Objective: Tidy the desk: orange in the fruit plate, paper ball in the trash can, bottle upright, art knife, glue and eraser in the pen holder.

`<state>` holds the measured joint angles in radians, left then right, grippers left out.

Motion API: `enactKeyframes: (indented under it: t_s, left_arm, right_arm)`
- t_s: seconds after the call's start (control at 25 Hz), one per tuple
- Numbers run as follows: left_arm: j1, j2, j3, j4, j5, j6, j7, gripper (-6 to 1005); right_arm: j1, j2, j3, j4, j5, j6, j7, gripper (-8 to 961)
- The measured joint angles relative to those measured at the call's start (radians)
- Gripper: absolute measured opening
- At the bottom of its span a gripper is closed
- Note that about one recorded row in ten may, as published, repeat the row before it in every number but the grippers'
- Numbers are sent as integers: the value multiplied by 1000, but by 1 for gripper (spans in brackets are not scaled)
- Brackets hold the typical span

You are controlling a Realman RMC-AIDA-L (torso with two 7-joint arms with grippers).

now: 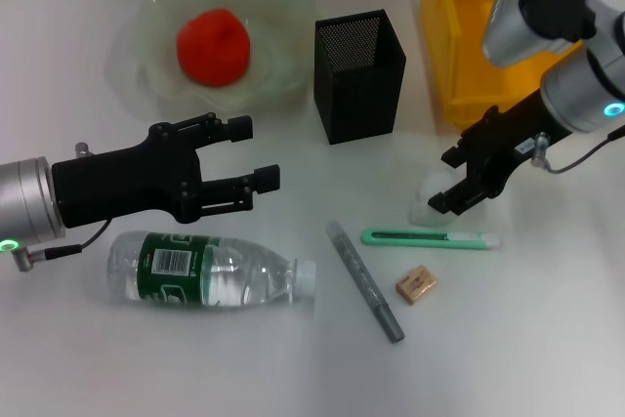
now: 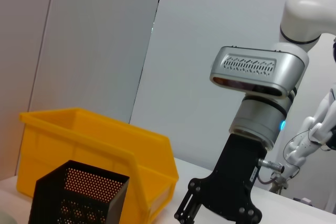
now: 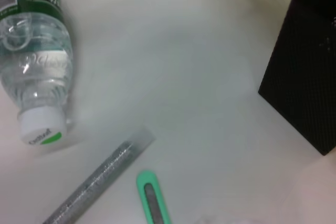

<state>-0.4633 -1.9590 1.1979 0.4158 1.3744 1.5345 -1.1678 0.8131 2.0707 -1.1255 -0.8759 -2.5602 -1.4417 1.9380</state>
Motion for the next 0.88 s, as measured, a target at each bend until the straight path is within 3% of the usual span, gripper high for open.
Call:
enactKeyframes:
  t_s: [0.52, 0.68, 0.84, 0.88]
  left_arm:
    - [0, -1, 0, 0, 0, -1, -1, 812]
    - [0, -1, -1, -1, 0, -1, -1, 813]
    - [2, 0, -1, -2, 0, -1, -2, 812]
    - [2, 1, -1, -1, 0, -1, -2, 812]
  right_arm:
    - [-9, 6, -57, 33, 0, 59, -6, 687]
    - [-11, 6, -51, 11, 5, 44, 0, 619]
    - [-10, 3, -23, -75, 2, -53, 50, 550]
    - [-6, 0, 26, -118, 2, -114, 62, 533]
